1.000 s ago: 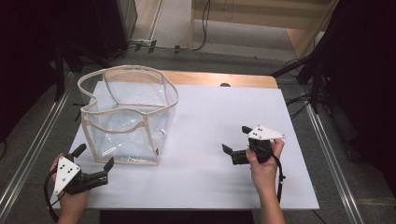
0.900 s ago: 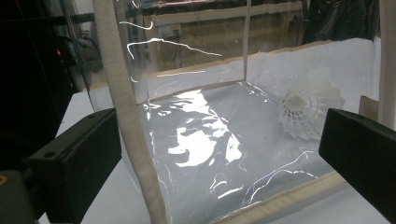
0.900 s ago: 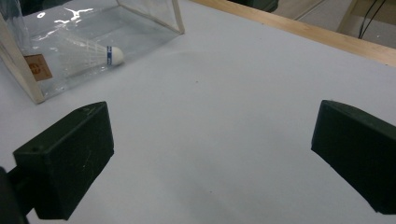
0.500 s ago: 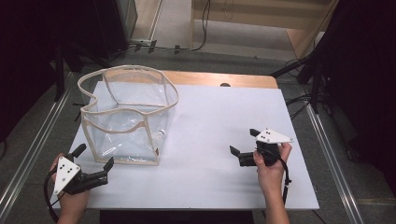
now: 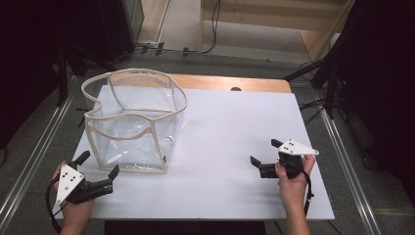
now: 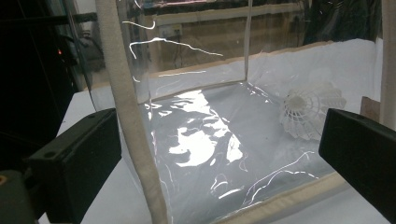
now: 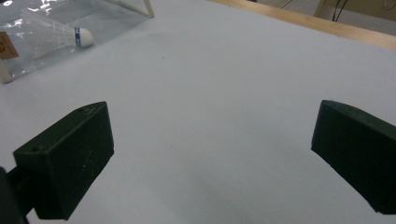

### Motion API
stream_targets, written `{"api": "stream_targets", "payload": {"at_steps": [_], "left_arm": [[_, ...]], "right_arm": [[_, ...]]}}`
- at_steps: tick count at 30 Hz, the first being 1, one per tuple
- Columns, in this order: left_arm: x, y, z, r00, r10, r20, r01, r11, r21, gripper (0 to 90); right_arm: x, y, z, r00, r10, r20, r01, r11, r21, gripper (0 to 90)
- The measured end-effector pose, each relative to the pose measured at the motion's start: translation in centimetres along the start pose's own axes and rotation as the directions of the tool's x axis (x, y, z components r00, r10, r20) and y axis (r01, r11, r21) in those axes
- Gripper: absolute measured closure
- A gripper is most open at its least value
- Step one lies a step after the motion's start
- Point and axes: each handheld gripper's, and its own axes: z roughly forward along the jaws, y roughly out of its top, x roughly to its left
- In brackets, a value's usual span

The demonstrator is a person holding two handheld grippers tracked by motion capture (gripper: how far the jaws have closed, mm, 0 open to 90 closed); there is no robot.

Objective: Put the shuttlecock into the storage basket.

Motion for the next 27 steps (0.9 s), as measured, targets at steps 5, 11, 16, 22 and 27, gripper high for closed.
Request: {"api": "stream_targets", "payload": {"at_steps": [5,11,16,22,27], "left_arm": [[0.0,0.0,0.0,1.0000,0.000,-0.001,0.000,1.0000,0.000,0.0],[0.0,0.0,0.0,1.0000,0.000,-0.002,0.000,1.0000,0.000,0.0],[0.0,0.0,0.0,1.0000,0.001,-0.002,-0.001,1.0000,-0.001,0.0],[0.0,0.0,0.0,1.0000,-0.001,-0.001,0.001,1.0000,-0.001,0.0],[0.0,0.0,0.0,1.0000,-0.005,-0.001,0.005,1.0000,-0.003,0.0]], "right_arm": [[-0.5,-0.9,-0.5,0.9998,0.016,0.009,-0.016,1.000,0.004,0.0],[-1.0,-1.7,-1.2,0.9996,0.021,0.019,-0.021,1.000,0.005,0.0],[-1.4,-2.2,-1.8,0.9990,0.034,0.031,-0.034,0.999,0.002,0.0],[-2.0,-3.1,-2.3,0.9984,0.042,0.039,-0.041,0.999,-0.006,0.0],[-2.6,-3.9,-2.6,0.9972,0.058,0.048,-0.057,0.998,-0.025,0.0]]}}
